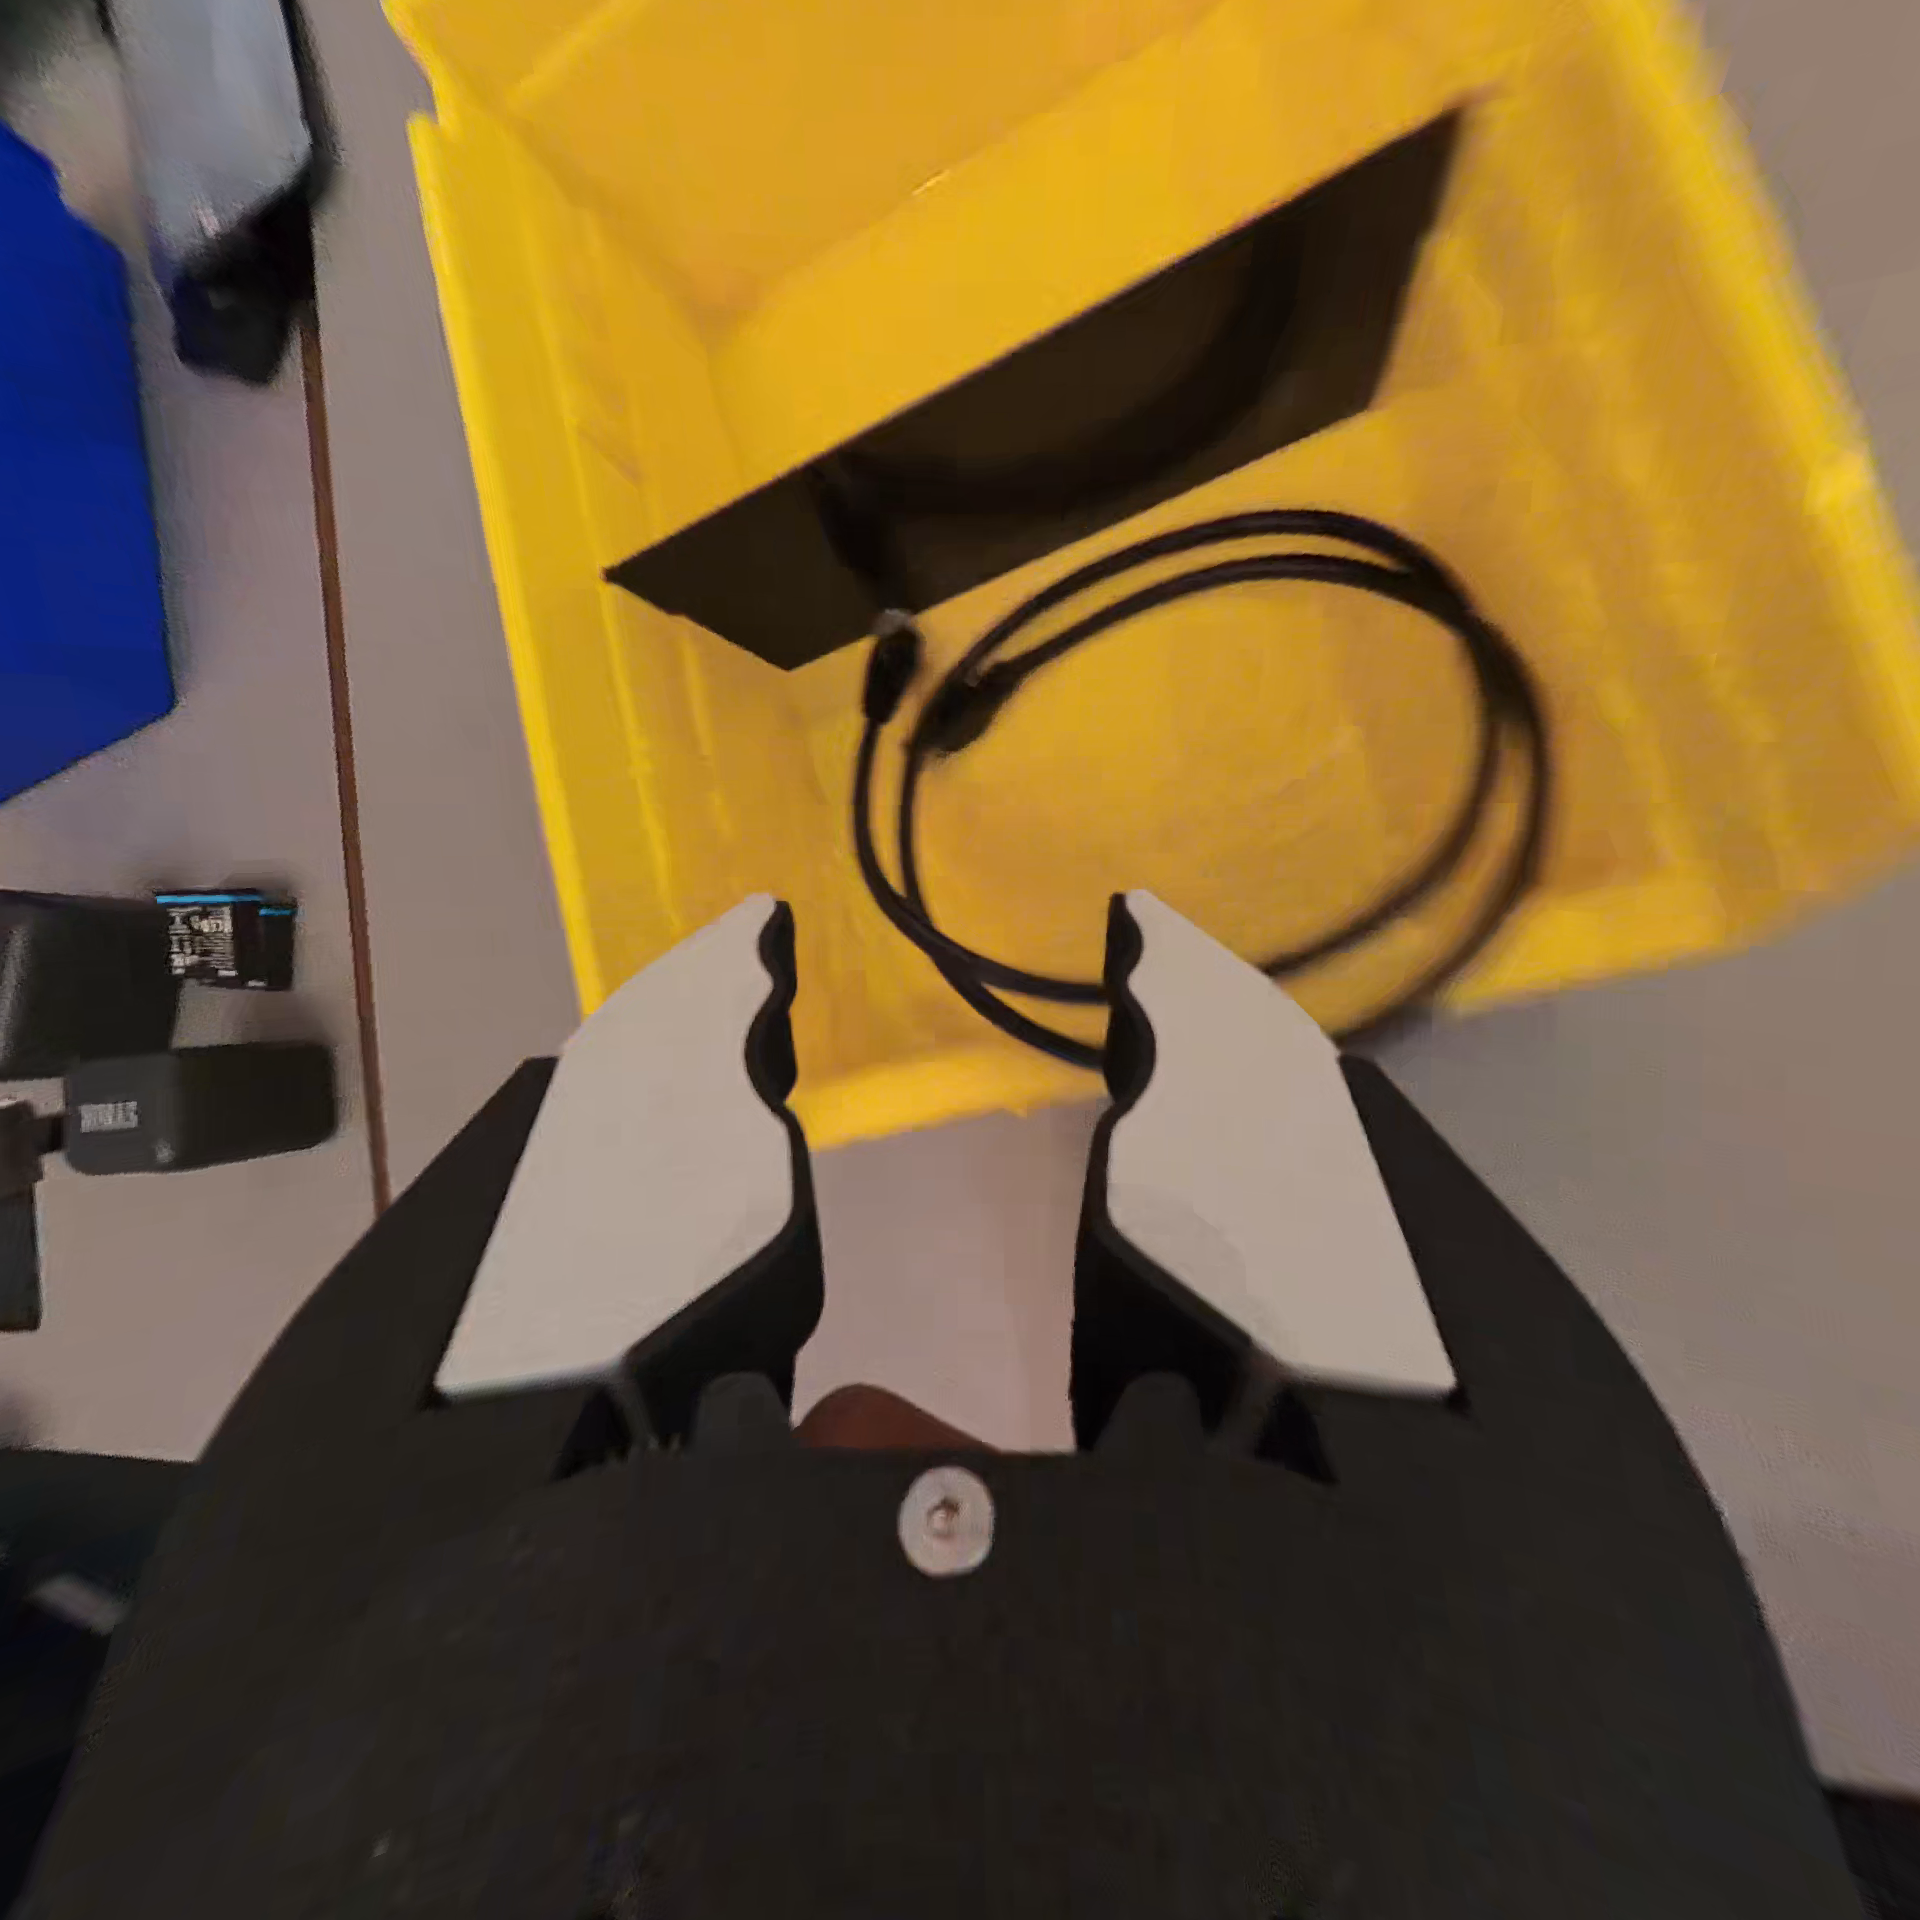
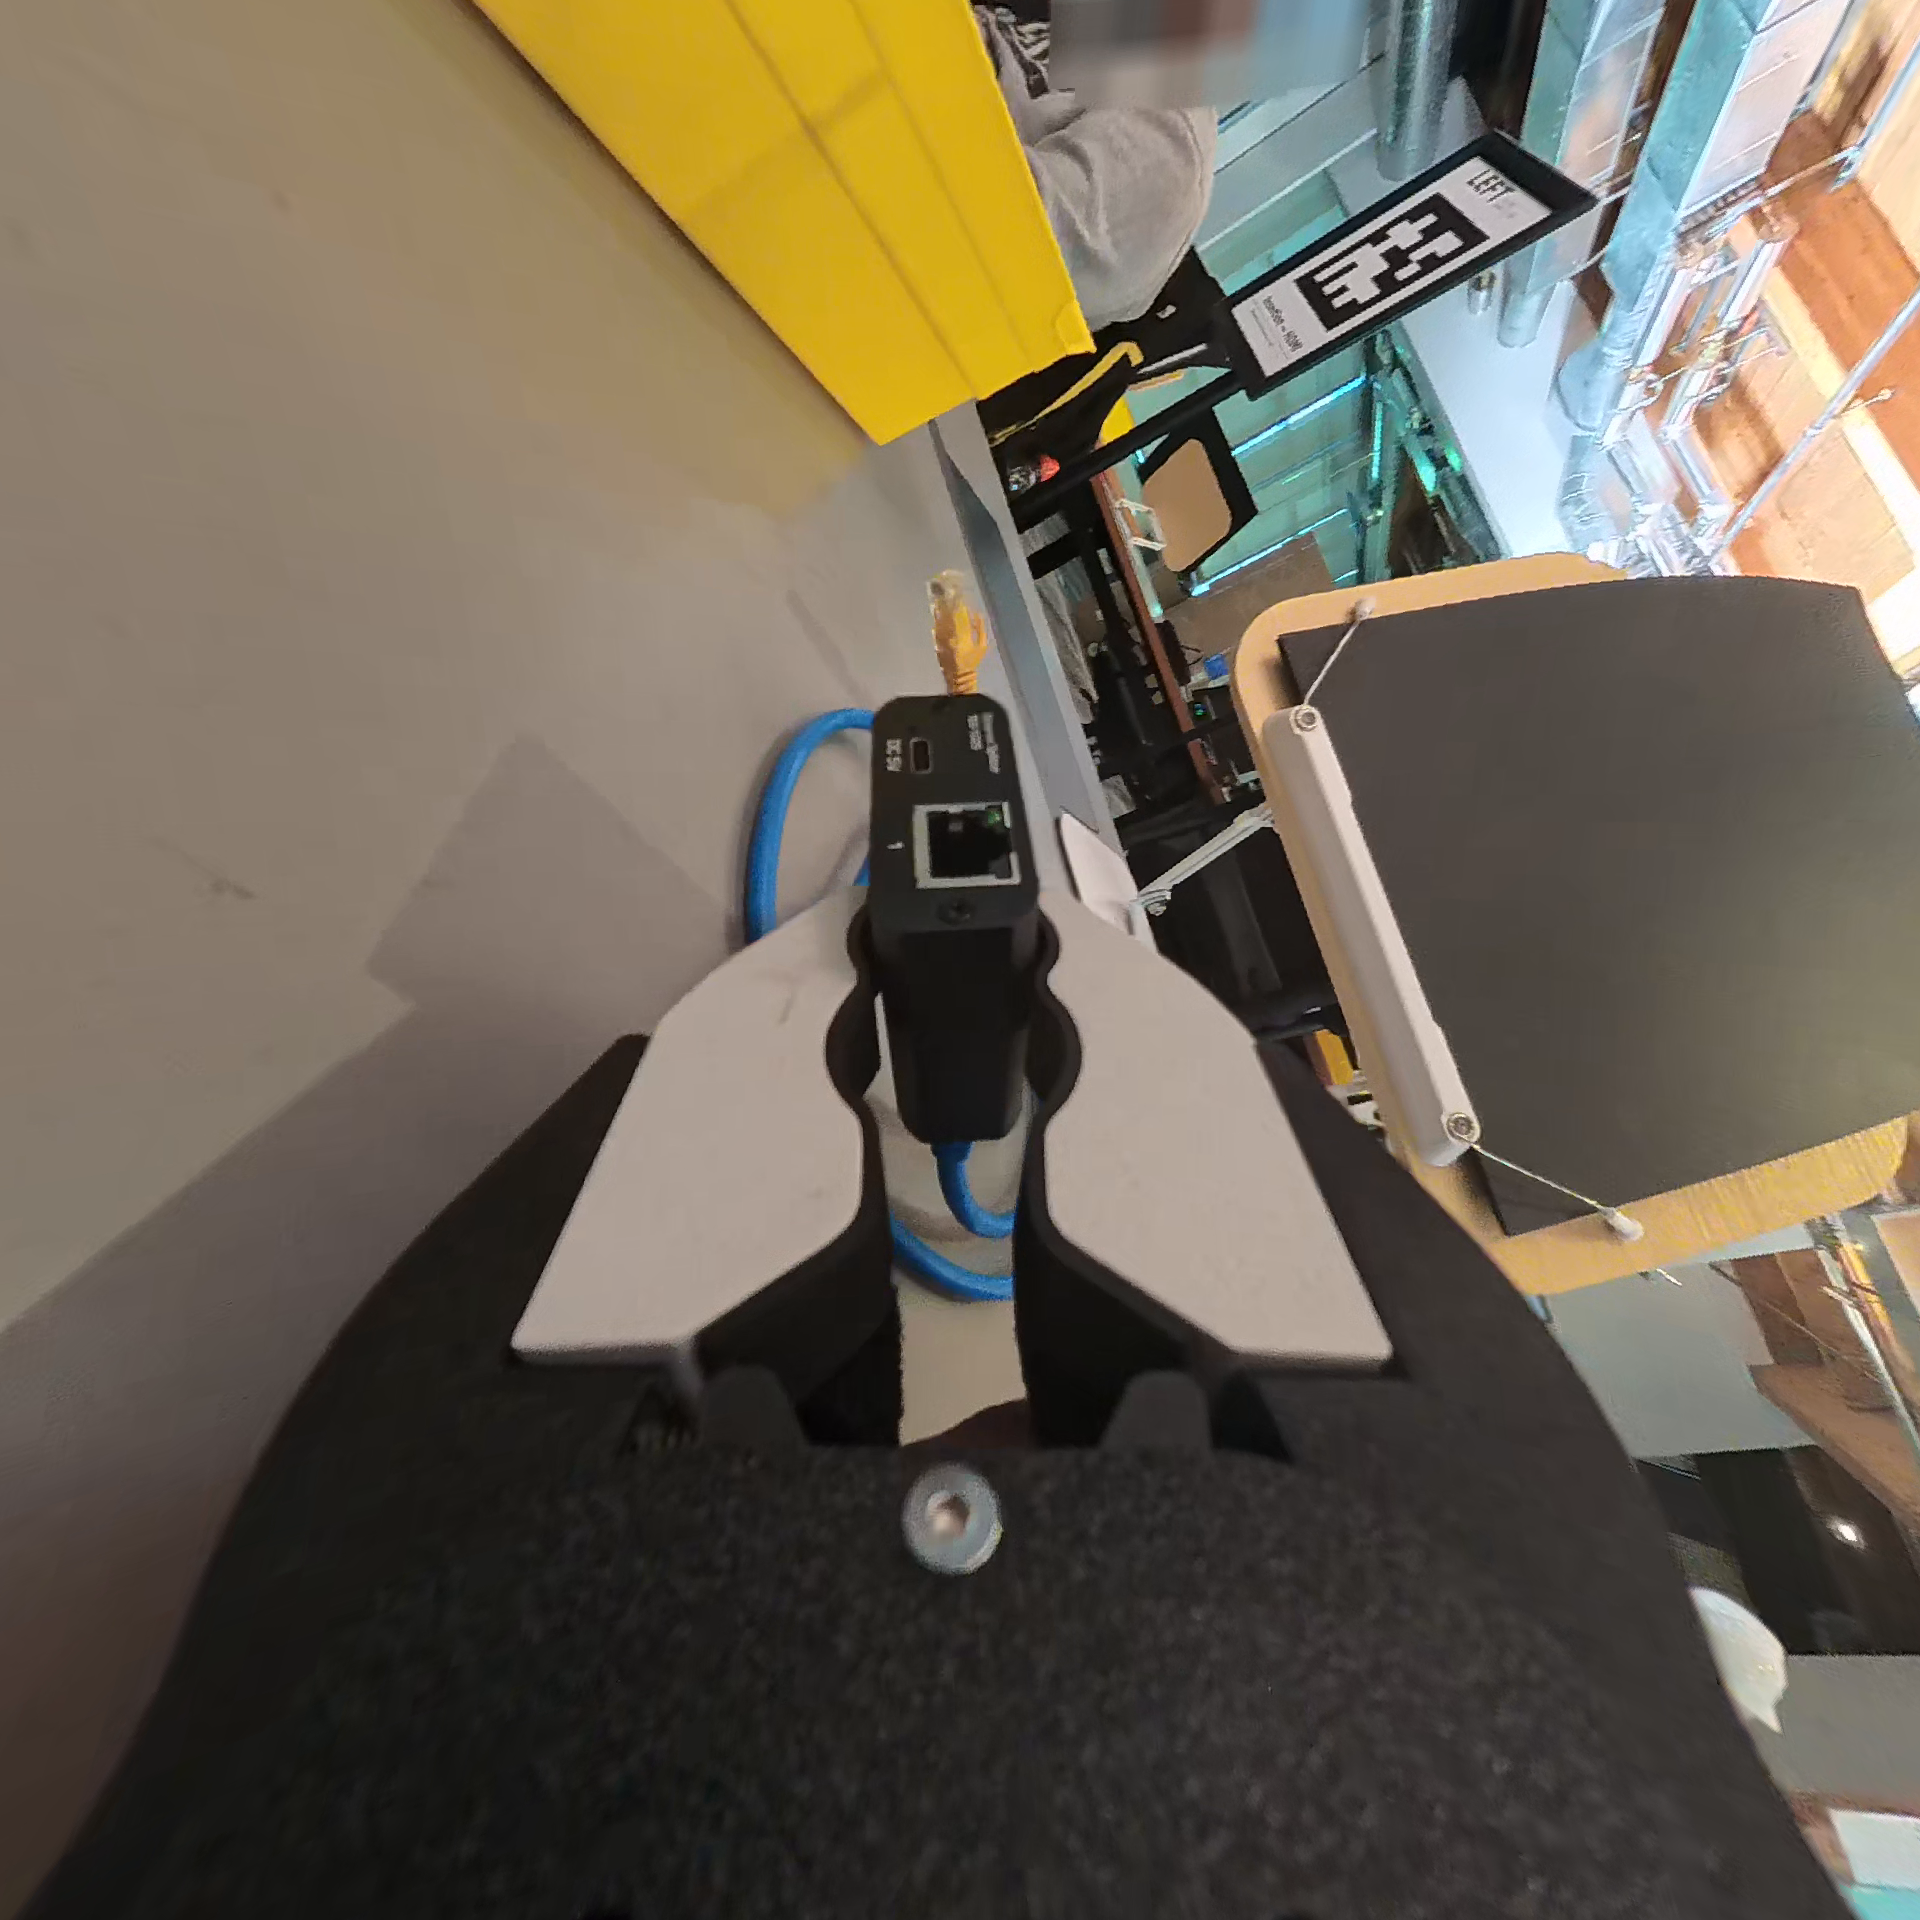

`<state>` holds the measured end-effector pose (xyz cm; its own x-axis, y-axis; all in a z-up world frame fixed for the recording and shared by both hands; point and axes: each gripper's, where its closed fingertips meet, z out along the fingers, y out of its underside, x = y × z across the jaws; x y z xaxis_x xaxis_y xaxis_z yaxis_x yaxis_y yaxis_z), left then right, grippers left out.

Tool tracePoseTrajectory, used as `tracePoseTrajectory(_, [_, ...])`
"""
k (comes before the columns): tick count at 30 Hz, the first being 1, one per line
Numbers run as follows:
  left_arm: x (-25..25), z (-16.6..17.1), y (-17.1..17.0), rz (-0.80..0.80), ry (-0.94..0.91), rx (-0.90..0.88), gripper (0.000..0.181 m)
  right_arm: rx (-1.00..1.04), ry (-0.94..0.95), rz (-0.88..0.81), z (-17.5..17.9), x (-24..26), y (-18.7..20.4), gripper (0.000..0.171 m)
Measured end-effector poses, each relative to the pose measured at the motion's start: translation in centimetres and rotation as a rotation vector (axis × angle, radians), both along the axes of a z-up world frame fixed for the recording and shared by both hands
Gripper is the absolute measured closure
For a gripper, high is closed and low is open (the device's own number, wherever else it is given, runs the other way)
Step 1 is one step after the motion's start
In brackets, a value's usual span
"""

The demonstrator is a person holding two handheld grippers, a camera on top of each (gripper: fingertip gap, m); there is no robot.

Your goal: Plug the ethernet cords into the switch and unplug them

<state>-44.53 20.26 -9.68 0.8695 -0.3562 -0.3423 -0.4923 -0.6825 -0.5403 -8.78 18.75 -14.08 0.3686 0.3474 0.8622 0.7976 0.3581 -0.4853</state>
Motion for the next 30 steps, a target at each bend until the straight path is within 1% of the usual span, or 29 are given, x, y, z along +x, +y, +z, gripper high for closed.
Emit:
tracePoseTrajectory(2, [-1.6, -1.8, 2.9, 0.040, 0.007, -0.117, 0.122, 0.003, -0.007, 0.001, -0.1, 0.0, 0.0, 0.147])
tracePoseTrajectory(4, [-2.2, -3.8, 4.3, 0.077, -0.029, -0.256, 0.117, -0.002, -0.004, 0.001, -0.1, 0.0, -0.1, 0.147])
tracePoseTrajectory(5, [-2.4, -4.6, 4.7, 0.091, -0.042, -0.309, 0.119, -0.003, -0.001, 0.001, -0.1, 0.1, -0.1, 0.147])
tracePoseTrajectory(6, [-2.6, -5.3, 5.0, 0.108, -0.048, -0.348, 0.128, -0.007, 0.003, 0.002, 0.0, 0.1, -0.1, 0.147])
tracePoseTrajectory(8, [-2.5, -6.7, 5.2, 0.140, -0.070, -0.423, 0.132, -0.015, 0.008, 0.004, -0.1, 0.1, 0.0, 0.147])
tracePoseTrajectory(10, [-2.4, -7.9, 4.7, 0.148, -0.038, -0.489, 0.133, -0.024, 0.007, 0.007, -0.2, 0.0, 0.0, 0.147])
tracePoseTrajectory(11, [-2.4, -8.3, 4.5, 0.133, -0.004, -0.505, 0.141, -0.024, 0.005, 0.008, -0.2, 0.0, 0.0, 0.147])
tracePoseTrajectory(12, [-2.5, -8.5, 4.5, 0.121, 0.034, -0.502, 0.157, -0.025, 0.004, 0.008, -0.2, 0.0, 0.0, 0.147])
tracePoseTrajectory(13, [-2.7, -8.4, 4.6, 0.113, 0.068, -0.488, 0.168, -0.025, 0.003, 0.009, -0.3, 0.0, 0.0, 0.147])
tracePoseTrajectory(14, [-2.7, -8.0, 4.8, 0.106, 0.075, -0.471, 0.169, -0.026, 0.004, 0.009, -0.3, 0.0, 0.0, 0.147])
tracePoseTrajectory(17, [-2.3, -5.1, 5.2, 0.086, 0.027, -0.368, 0.172, -0.026, 0.009, 0.008, -0.2, 0.0, 0.0, 0.147])
tracePoseTrajectory(19, [-1.9, -1.9, 4.8, 0.058, -0.042, -0.295, 0.173, -0.025, 0.012, 0.007, -0.1, 0.1, 0.0, 0.147])
tracePoseTrajectory(21, [-1.2, 2.0, 3.7, 0.008, -0.130, -0.216, 0.174, -0.024, 0.015, 0.007, -0.1, 0.1, 0.1, 0.147])
tracePoseTrajectory(24, [0.8, 8.2, 0.8, -0.099, -0.258, -0.115, 0.176, -0.022, 0.022, 0.005, 0.0, 0.1, 0.1, 0.147])
tracePoseTrajectory(26, [3.2, 11.4, -1.9, -0.201, -0.336, -0.081, 0.176, -0.019, 0.025, 0.004, 0.1, 0.1, 0.1, 0.147])
tracePoseTrajectory(28, [6.1, 13.8, -4.6, -0.304, -0.419, -0.060, 0.176, -0.017, 0.027, 0.003, 0.1, 0.1, 0.1, 0.147])
tracePoseTrajectory(30, [9.1, 14.9, -7.1, -0.405, -0.487, -0.076, 0.176, -0.012, 0.029, 0.001, 0.2, 0.2, 0.1, 0.147])
